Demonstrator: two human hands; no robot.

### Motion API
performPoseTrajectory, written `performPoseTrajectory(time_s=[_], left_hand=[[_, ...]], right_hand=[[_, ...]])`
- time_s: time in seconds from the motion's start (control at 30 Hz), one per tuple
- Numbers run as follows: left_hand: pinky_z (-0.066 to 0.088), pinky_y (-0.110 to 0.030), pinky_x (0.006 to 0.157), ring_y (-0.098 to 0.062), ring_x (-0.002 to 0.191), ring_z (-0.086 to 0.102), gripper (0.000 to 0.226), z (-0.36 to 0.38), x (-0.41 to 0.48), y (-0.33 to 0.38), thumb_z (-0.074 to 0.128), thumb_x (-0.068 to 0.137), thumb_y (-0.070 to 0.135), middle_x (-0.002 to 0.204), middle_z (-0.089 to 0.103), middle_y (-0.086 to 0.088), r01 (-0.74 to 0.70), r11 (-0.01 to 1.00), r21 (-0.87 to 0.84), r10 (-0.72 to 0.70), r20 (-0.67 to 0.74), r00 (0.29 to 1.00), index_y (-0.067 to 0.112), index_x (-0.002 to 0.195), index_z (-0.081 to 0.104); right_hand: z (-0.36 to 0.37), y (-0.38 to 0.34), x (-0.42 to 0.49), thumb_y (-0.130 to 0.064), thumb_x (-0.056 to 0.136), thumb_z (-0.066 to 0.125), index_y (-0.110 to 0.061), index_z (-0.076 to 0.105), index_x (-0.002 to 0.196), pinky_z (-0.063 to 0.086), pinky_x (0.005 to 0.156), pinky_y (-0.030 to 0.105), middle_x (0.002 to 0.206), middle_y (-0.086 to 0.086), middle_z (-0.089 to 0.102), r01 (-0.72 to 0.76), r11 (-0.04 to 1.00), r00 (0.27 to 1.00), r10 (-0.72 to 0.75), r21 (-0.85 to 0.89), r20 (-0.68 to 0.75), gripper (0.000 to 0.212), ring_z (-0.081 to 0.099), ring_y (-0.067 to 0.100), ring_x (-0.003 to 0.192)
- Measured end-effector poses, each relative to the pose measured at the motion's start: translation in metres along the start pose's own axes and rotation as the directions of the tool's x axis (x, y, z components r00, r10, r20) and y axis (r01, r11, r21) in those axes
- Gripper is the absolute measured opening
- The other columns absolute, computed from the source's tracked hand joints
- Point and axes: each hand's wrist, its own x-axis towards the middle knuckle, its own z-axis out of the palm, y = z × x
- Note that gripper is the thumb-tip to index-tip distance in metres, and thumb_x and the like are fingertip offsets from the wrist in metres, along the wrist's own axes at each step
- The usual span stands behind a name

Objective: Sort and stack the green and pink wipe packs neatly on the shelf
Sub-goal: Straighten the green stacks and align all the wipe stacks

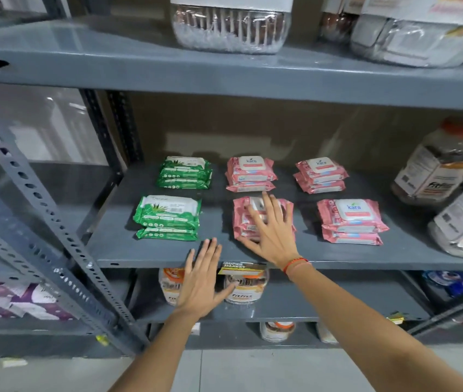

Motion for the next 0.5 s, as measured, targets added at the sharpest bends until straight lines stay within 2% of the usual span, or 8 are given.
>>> performPoseTrajectory(time_s=[0.2,0.37,0.5], left_hand=[[0.016,-0.045,0.109,-0.023,0.137,0.024,0.083,0.001,0.002,-0.003,0.025,0.086,0.069,0.147,0.034,-0.010,-0.004,1.000,0.015,0.003,0.017,1.000,0.005,0.139,0.036],[0.017,-0.045,0.109,-0.024,0.136,0.028,0.086,0.001,0.002,0.002,0.021,0.086,0.070,0.146,0.037,-0.012,0.014,0.999,0.035,-0.014,0.001,1.000,0.003,0.137,0.039],[0.015,-0.046,0.109,-0.024,0.137,0.024,0.089,0.002,0.001,0.005,0.020,0.085,0.072,0.147,0.034,-0.012,0.030,0.999,0.026,-0.029,-0.024,0.999,0.002,0.138,0.036]], right_hand=[[0.004,0.011,-0.001,-0.074,0.078,0.036,-0.027,0.039,0.138,0.038,0.100,0.058,0.134,0.019,0.054,0.045,0.999,0.991,-0.041,-0.024,0.124,0.076,0.050,0.041,0.124],[0.006,0.015,0.004,-0.074,0.078,0.035,-0.025,0.050,0.132,0.041,0.098,0.056,0.133,0.019,0.054,0.078,0.997,0.983,-0.074,-0.019,0.168,0.075,0.051,0.041,0.123],[0.005,0.015,0.002,-0.075,0.076,0.037,-0.026,0.049,0.135,0.040,0.098,0.057,0.135,0.018,0.054,0.092,0.995,0.982,-0.085,-0.031,0.169,0.077,0.051,0.041,0.123]])
